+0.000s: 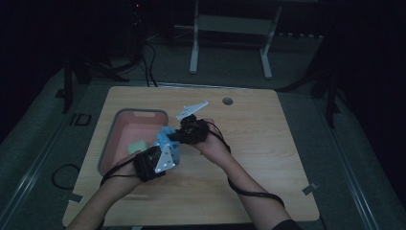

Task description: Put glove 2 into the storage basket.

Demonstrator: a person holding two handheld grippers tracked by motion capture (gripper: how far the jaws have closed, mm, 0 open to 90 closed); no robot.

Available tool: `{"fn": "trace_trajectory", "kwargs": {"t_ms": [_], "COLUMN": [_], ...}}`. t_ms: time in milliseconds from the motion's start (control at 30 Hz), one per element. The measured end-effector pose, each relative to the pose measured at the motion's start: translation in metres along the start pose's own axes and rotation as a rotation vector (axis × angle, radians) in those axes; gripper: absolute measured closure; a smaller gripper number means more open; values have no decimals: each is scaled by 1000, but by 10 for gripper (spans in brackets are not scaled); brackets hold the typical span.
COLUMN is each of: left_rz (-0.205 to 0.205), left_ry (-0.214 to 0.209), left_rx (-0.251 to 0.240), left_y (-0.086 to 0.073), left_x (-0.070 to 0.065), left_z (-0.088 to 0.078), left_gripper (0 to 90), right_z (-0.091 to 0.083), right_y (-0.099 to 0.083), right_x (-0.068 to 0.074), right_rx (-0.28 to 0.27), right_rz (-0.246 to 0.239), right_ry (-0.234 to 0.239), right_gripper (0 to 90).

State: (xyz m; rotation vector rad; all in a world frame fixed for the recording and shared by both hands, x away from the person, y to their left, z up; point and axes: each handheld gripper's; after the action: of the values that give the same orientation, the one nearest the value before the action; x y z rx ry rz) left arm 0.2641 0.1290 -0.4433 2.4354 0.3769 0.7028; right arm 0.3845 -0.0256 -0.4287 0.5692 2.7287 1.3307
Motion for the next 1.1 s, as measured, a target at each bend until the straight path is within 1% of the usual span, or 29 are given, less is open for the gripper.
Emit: {"fn": "trace_trajectory", "kwargs": {"t_ms": [167, 233, 333, 367, 400, 433, 533, 567, 600, 633, 700, 733, 767, 867, 967, 1000, 1033, 1100], "left_rz": [-13, -32, -44, -44, -52, -56, -72, -72, -84, -85, -90, -92, -88, -101, -105, -116, -120, -131], "left_ry": [6, 8, 15, 15, 24, 32, 41, 41, 38, 44, 38, 38, 35, 26, 23, 13, 16, 6], "left_rx": [13, 11, 17, 17, 18, 22, 26, 26, 31, 35, 36, 25, 29, 38, 42, 63, 68, 73], "left_y": [-14, -21, -30, -30, -35, -40, -49, -49, -55, -57, -59, -64, -67, -74, -76, -81, -82, -86], "left_x": [4, 6, 8, 8, 9, 9, 12, 12, 14, 15, 16, 16, 17, 18, 18, 20, 21, 22], "left_z": [-8, -11, -15, -15, -17, -19, -23, -23, -24, -24, -24, -22, -21, -15, -13, -4, -2, 2], "left_gripper": [757, 757, 758, 758, 758, 757, 758, 758, 758, 758, 757, 758, 757, 758, 757, 757, 757, 757], "right_z": [15, 21, 30, 30, 33, 41, 51, 54, 57, 60, 63, 69, 71, 80, 87, 94, 97, 102], "right_y": [10, 14, 19, 19, 21, 27, 32, 33, 34, 35, 35, 36, 37, 36, 34, 32, 31, 28], "right_x": [7, 10, 13, 13, 15, 18, 20, 21, 21, 22, 22, 21, 21, 20, 18, 17, 15, 13], "right_rx": [5, 7, 15, 15, 18, 26, 28, 30, 34, 36, 38, 45, 50, 67, 76, 90, 96, 104], "right_rz": [-9, -14, -16, -16, -19, -28, -31, -34, -36, -32, -31, -31, -25, -20, -18, -11, -7, 1], "right_ry": [15, 18, 29, 29, 31, 37, 43, 42, 41, 45, 43, 47, 48, 55, 50, 42, 44, 39], "right_gripper": [822, 822, 822, 822, 822, 821, 822, 822, 821, 821, 822, 822, 821, 821, 821, 821, 821, 821]}}
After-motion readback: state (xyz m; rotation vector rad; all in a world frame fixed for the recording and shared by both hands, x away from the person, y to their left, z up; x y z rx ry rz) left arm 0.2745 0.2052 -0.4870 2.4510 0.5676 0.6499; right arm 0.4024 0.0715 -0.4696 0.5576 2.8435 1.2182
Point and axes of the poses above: each handheld gripper's, and its own axes: z roughly forward along the jaws, y roughly out of its top, x roughly to its left, and after that the axes turned 2 degrees about -x, right-handed
